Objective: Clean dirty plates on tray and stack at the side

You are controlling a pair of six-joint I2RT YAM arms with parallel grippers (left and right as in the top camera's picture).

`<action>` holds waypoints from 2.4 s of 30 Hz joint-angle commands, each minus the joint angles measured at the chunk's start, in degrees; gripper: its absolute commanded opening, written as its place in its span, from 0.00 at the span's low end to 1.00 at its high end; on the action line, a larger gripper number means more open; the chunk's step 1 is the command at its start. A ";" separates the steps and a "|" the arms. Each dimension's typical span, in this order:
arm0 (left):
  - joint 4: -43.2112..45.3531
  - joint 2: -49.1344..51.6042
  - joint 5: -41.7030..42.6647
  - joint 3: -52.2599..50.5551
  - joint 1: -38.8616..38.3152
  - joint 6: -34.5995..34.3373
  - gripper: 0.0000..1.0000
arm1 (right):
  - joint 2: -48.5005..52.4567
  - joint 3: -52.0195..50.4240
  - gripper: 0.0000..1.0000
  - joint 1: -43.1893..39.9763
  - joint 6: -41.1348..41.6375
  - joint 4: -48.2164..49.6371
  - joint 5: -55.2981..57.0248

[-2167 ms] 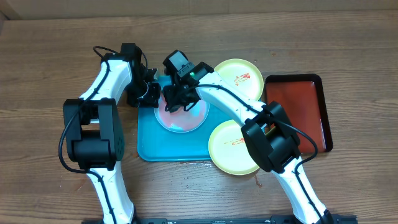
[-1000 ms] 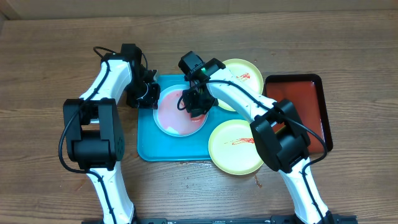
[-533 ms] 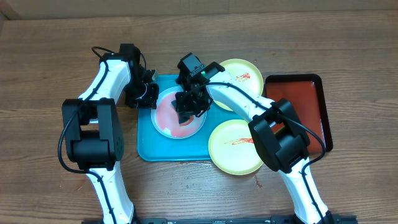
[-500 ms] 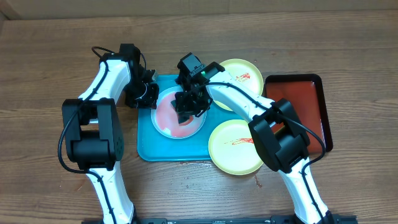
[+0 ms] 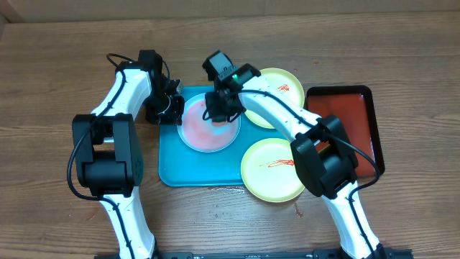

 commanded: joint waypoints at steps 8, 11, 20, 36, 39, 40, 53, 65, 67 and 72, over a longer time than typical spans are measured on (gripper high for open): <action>-0.09 -1.40 0.31 0.66 -0.13 -1.73 0.04 | 0.37 10.43 0.04 -0.83 0.46 -8.35 0.52; -0.13 -1.40 0.33 0.55 -0.20 -3.72 0.08 | 0.39 9.99 0.04 -0.81 0.48 -9.11 -0.02; 1.27 -1.40 0.28 -1.51 -0.55 -9.44 0.17 | 0.37 9.97 0.04 -0.76 0.48 -9.31 -0.02; 4.28 -1.62 -0.20 -3.37 -0.44 -10.64 0.04 | -0.85 10.58 0.04 -1.53 0.39 -11.76 -2.78; 2.12 -2.78 -1.97 -1.66 -0.44 -9.73 0.04 | -4.74 11.06 0.04 -2.95 -0.24 -13.42 -3.50; 1.53 -3.41 -2.62 -1.27 -0.44 -9.53 0.04 | -5.99 11.08 0.04 -3.32 -0.26 -13.73 -3.45; -3.02 -15.43 -11.26 -1.01 -0.52 -8.72 0.04 | -21.90 11.10 0.04 -15.65 -2.25 -20.90 -3.43; -8.68 -22.36 -22.88 -1.01 -3.89 -14.03 0.04 | -22.47 11.08 0.04 -24.90 -4.98 -25.29 -3.48; -10.01 -23.54 -25.81 -1.01 -5.42 -16.00 0.04 | -22.47 11.08 0.04 -24.90 -5.18 -25.27 -3.48; -14.25 -25.09 -36.41 -1.01 -10.80 -23.21 0.04 | -22.47 11.08 0.04 -24.90 -5.22 -25.27 -3.48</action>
